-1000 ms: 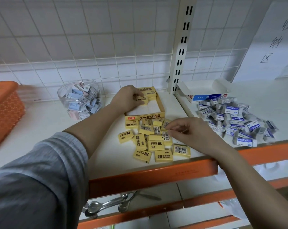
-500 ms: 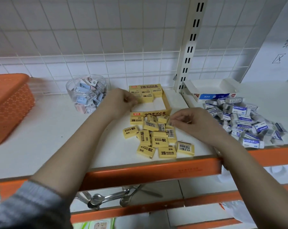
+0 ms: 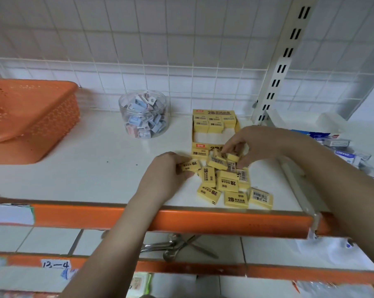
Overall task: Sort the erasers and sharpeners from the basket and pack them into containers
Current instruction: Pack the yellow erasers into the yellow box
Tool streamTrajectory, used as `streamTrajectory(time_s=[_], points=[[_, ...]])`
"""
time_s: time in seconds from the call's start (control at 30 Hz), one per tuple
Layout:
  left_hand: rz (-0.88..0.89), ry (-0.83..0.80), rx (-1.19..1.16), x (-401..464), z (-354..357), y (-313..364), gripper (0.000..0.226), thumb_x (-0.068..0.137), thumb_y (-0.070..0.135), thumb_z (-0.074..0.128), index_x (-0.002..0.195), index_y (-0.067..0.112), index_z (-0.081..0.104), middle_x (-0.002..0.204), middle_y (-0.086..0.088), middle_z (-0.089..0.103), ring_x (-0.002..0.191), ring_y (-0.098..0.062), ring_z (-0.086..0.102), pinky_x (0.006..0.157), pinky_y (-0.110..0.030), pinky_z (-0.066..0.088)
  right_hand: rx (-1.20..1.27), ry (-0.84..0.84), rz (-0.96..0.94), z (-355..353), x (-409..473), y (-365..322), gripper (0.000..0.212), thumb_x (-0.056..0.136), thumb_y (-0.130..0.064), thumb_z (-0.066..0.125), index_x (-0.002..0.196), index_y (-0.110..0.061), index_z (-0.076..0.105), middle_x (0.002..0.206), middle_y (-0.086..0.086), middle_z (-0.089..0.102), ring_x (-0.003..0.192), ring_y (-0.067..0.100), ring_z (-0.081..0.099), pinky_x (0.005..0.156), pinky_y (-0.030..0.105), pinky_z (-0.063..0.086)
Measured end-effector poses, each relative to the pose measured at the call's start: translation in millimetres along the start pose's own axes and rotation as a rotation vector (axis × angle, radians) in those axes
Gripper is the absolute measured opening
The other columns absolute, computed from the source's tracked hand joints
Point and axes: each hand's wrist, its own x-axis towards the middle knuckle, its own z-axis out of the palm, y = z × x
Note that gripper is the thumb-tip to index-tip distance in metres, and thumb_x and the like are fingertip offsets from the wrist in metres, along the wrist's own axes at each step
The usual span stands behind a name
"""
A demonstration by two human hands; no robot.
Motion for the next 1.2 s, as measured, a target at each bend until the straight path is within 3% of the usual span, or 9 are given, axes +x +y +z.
streamTrajectory(time_s=[0.23,0.37,0.53,0.6,0.77,0.83,0.93,1.0,1.2], points=[[0.011,0.079,-0.023,-10.6,-2.5,-0.4,0.036,0.086,0.032,0.065,0.120,0.022,0.063,0.113,0.002,0.062,0.101,-0.014,0.056,0.076,-0.011,0.031,0.052,0.097,-0.001,3.8,4.1,5.8,0.030,0.078,-0.024,0.076,0.106,-0.027,0.065,0.089,-0.018,0.059,0.082,-0.006,0.055,0.065,0.008,0.039],[0.024,0.177,-0.041,-11.2,-10.9,-0.4,0.032,0.085,0.028,0.066,0.116,0.021,0.066,0.108,0.003,0.062,0.087,-0.008,0.052,0.072,-0.009,0.030,0.260,0.311,-0.032,-4.2,4.1,11.8,0.021,0.083,-0.032,0.069,0.100,-0.023,0.063,0.093,-0.010,0.063,0.091,0.008,0.062,0.075,0.018,0.046],[0.067,0.275,-0.146,-9.3,-22.4,8.9,0.030,0.082,0.024,0.070,0.111,0.018,0.067,0.097,0.003,0.062,0.080,-0.009,0.057,0.078,-0.018,0.044,0.632,0.546,0.050,-5.7,22.7,21.0,0.010,0.095,-0.027,0.052,0.092,-0.019,0.058,0.090,-0.007,0.058,0.081,0.017,0.063,0.078,0.034,0.056],[0.092,0.298,-0.165,-8.1,-23.8,12.9,0.029,0.081,0.023,0.071,0.109,0.018,0.068,0.097,0.003,0.062,0.079,-0.008,0.058,0.078,-0.018,0.044,0.614,0.615,0.079,-3.8,33.6,25.0,0.012,0.094,-0.028,0.055,0.098,-0.019,0.061,0.091,-0.009,0.059,0.077,0.010,0.059,0.079,0.031,0.052],[0.127,0.316,-0.184,-7.3,-22.2,15.7,0.029,0.080,0.024,0.072,0.109,0.020,0.068,0.095,0.005,0.061,0.078,-0.003,0.057,0.079,-0.021,0.047,0.393,0.672,0.101,2.9,49.0,30.6,0.031,0.084,-0.015,0.070,0.114,-0.014,0.065,0.098,-0.008,0.059,0.089,0.008,0.055,0.061,-0.001,0.036],[0.130,0.319,-0.185,-7.2,-21.8,14.6,0.030,0.080,0.024,0.072,0.109,0.021,0.068,0.094,0.006,0.061,0.079,-0.003,0.057,0.077,-0.018,0.046,0.352,0.674,0.110,4.4,51.3,33.4,0.033,0.083,-0.011,0.069,0.115,-0.016,0.066,0.103,-0.007,0.060,0.091,0.006,0.054,0.068,0.001,0.037],[0.127,0.318,-0.185,-6.9,-21.0,12.6,0.030,0.080,0.024,0.072,0.109,0.023,0.068,0.093,0.007,0.060,0.080,-0.002,0.056,0.075,-0.013,0.045,0.332,0.662,0.091,5.9,53.9,36.1,0.038,0.081,-0.009,0.070,0.118,-0.017,0.065,0.118,-0.001,0.062,0.101,0.011,0.056,0.092,0.026,0.046],[0.122,0.316,-0.191,-6.4,-20.5,11.5,0.030,0.080,0.024,0.072,0.109,0.023,0.068,0.093,0.007,0.060,0.080,-0.002,0.056,0.076,-0.014,0.046,0.321,0.654,0.088,6.4,54.3,37.3,0.039,0.081,-0.009,0.071,0.119,-0.017,0.065,0.120,0.000,0.062,0.106,0.014,0.057,0.096,0.033,0.046],[0.129,0.313,-0.209,-4.2,-18.3,9.4,0.030,0.079,0.022,0.073,0.109,0.022,0.069,0.089,0.011,0.059,0.080,-0.002,0.055,0.075,-0.014,0.045,0.333,0.668,0.124,4.7,52.1,43.1,0.029,0.083,-0.013,0.071,0.111,-0.019,0.065,0.100,-0.007,0.063,0.091,0.005,0.056,0.074,0.016,0.042]])
